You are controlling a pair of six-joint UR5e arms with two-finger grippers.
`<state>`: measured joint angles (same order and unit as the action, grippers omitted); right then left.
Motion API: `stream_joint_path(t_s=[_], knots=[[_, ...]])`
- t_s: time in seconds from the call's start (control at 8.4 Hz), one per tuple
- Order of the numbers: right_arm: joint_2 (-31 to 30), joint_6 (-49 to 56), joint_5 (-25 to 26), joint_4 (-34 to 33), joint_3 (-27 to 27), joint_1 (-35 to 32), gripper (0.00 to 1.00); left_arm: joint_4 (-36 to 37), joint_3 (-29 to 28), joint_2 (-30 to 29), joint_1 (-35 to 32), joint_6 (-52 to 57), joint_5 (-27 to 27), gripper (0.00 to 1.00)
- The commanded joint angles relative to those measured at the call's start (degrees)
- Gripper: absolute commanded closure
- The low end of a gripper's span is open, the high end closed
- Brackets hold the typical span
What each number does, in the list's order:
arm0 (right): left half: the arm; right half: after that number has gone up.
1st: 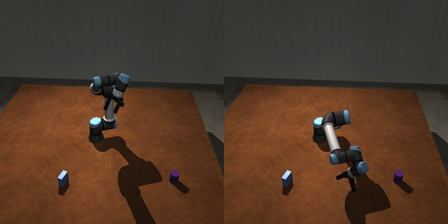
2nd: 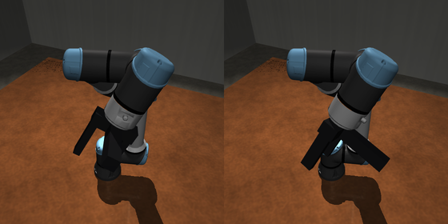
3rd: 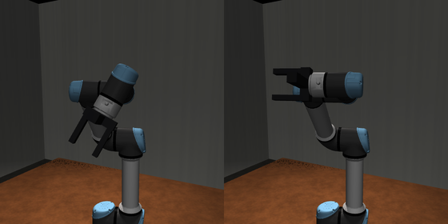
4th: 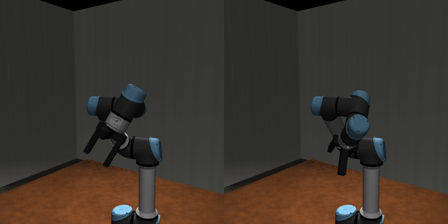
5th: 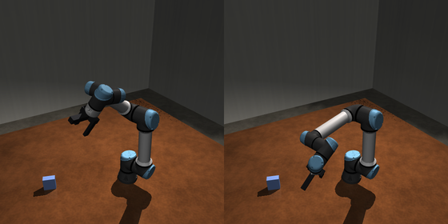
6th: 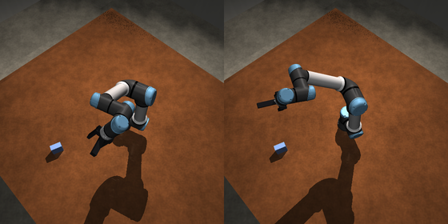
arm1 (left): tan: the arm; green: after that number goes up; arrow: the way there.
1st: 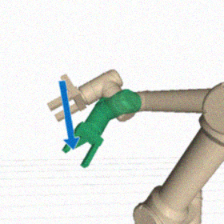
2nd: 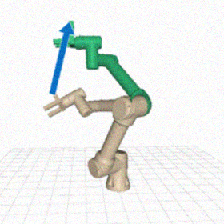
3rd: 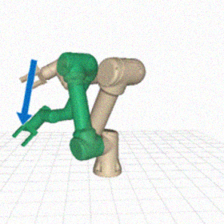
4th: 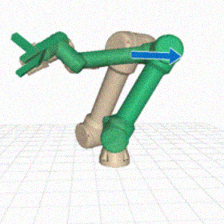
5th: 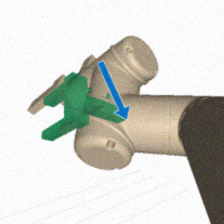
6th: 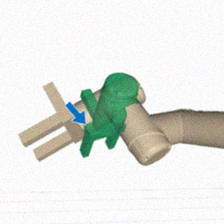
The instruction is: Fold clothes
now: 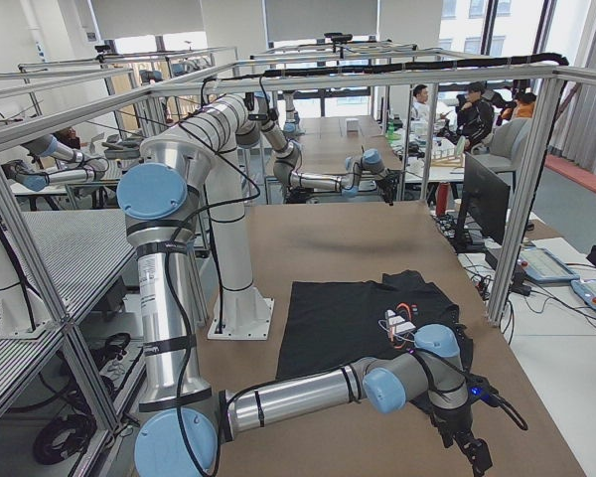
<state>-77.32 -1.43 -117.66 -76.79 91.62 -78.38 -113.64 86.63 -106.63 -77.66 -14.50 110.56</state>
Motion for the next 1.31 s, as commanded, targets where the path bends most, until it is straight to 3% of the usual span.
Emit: stream_joint_path(t_s=[0.0, 0.24, 0.6, 0.95, 1.19], knots=[[3.1, -8.6, -0.9, 2.1, -0.6, 3.3, 0.06, -11.8, -10.5, -8.0, 1.9, -11.5, 11.4, 0.06], [3.2, -20.7, -1.7, 12.0, -4.0, 6.0, 0.06, -15.6, -12.8, -12.7, 5.2, -21.1, 12.9, 0.06], [6.1, -38.0, -1.5, 29.1, -13.0, 11.7, 0.06, -15.6, -13.1, -17.4, 9.8, -28.6, 12.1, 0.06], [7.7, -40.8, -0.6, 30.1, -14.0, 15.5, 0.06, -15.7, -15.3, -20.2, 11.3, -29.4, 9.3, 0.06], [8.9, -43.0, 4.1, 30.1, -14.3, 19.2, 0.06, -15.7, -16.0, -20.8, 11.7, -29.4, 9.1, 0.06]])
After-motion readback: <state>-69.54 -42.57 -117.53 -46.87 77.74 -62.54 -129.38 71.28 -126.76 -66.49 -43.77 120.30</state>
